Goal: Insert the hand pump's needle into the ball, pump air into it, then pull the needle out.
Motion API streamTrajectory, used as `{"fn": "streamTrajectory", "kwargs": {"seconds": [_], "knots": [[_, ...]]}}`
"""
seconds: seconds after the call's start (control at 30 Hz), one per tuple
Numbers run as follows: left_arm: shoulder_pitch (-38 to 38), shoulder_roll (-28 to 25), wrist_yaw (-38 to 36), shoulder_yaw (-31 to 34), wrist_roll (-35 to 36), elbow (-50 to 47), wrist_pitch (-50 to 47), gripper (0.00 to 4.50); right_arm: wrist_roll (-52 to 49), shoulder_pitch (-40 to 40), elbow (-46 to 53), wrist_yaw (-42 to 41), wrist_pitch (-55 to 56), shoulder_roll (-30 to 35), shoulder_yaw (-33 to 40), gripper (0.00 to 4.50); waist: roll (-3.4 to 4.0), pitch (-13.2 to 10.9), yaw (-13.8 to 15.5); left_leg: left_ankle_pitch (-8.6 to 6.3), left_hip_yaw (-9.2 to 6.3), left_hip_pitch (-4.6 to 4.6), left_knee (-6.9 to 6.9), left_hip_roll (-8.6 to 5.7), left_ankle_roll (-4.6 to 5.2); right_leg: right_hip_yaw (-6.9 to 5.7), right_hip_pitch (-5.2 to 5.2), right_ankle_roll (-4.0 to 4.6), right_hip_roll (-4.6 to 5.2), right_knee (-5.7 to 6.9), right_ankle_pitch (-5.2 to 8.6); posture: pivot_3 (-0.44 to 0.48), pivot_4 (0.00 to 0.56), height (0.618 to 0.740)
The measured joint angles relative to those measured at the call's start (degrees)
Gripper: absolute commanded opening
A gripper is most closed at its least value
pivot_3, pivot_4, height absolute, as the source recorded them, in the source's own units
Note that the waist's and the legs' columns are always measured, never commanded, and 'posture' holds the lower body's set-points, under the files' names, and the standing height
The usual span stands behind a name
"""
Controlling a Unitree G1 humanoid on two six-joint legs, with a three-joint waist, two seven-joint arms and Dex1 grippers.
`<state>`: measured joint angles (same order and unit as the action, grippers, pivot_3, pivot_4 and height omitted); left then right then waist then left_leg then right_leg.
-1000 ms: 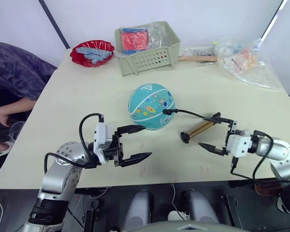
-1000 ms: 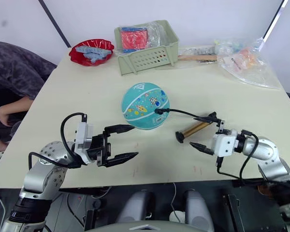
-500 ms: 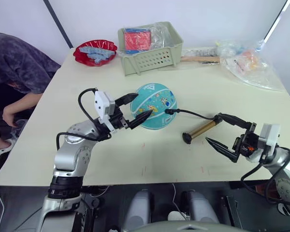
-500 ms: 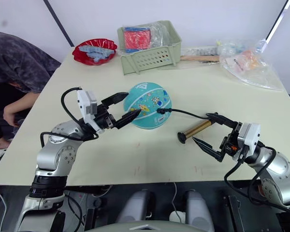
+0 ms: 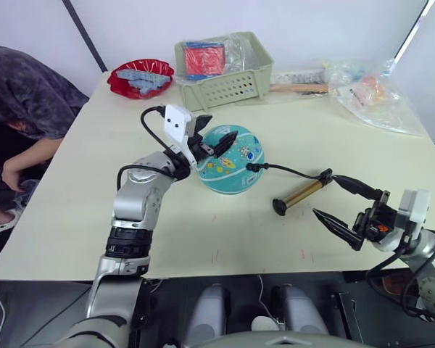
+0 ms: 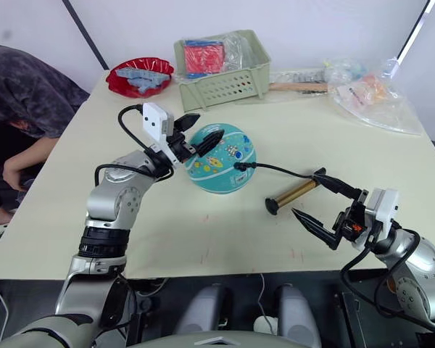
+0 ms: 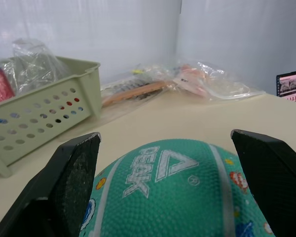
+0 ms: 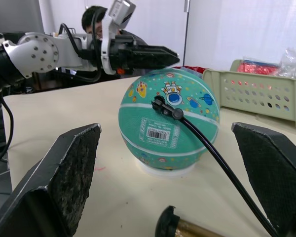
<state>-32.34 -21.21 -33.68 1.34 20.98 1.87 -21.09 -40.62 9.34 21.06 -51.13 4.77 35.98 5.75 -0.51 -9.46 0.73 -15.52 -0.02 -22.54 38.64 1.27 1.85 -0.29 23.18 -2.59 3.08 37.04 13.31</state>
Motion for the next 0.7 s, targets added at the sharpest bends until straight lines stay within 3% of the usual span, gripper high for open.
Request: {"fn": "streamTrajectory", "kwargs": {"seconds": [0.7], "knots": [[-1.1, 1.9, 0.9, -0.8, -1.1, 0.1, -3.2, 4.50, 2.5, -2.1, 0.3, -2.4, -2.1, -2.1, -0.1, 4.47, -0.01, 0.0, 0.1, 0.00, -0.02, -0.02, 0.08, -0.02, 0.00, -0.02, 0.00, -0.01, 0.02, 0.04, -0.01, 0.000, 0.150, 0.738]]}}
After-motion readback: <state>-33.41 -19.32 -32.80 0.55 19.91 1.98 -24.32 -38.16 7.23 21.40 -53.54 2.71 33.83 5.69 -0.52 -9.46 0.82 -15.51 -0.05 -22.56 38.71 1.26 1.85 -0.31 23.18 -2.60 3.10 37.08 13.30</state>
